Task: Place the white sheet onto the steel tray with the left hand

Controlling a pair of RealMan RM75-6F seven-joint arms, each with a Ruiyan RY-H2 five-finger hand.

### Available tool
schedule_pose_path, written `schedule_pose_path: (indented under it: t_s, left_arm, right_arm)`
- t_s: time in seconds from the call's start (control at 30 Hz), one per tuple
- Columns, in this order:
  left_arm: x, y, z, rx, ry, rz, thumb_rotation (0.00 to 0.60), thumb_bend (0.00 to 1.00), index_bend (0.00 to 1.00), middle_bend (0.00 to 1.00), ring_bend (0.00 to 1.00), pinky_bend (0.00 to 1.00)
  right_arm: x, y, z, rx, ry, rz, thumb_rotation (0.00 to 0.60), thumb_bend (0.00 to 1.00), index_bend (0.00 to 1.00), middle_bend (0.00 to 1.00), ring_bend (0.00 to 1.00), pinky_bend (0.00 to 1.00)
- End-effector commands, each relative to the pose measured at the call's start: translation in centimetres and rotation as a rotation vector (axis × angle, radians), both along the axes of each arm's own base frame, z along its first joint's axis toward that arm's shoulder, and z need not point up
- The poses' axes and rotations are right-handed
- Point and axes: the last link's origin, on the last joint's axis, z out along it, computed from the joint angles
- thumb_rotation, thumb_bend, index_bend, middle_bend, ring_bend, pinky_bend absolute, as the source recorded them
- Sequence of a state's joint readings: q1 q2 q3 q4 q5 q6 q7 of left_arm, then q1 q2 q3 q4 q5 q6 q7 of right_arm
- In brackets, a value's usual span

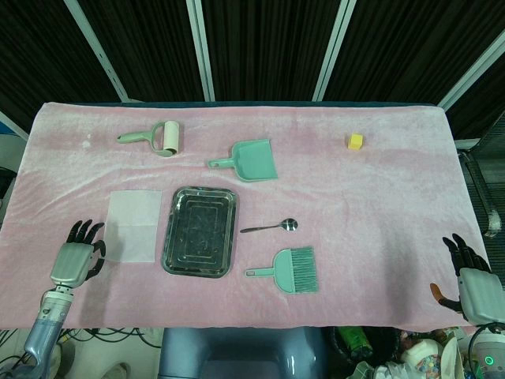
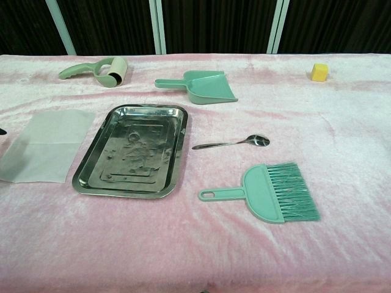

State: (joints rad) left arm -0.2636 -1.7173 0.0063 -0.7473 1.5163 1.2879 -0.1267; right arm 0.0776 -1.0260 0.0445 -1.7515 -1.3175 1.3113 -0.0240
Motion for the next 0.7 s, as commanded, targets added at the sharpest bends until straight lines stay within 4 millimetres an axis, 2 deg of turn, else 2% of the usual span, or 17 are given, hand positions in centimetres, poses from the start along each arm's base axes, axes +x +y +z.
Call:
schedule_pose_path:
  t_s: [0.03,0.7]
  left_arm:
    - [-0.01,0.03,0.00,0.000,0.003,0.000,0.600,0.46,0.61,0.13,0.00,0.00]
    - [-0.30,0.06,0.23,0.003,-0.002,0.011,0.600,0.45,0.61,0.13,0.00,0.00]
  right_arm:
    - [0.01,0.00,0.00,0.000,0.000,0.001,0.600,0.24,0.00,0.01,0.09,0.15]
    - [0.01,0.02,0.00,0.001,0.007,-0.001,0.600,0.24,0.00,0.01,0.09,0.15]
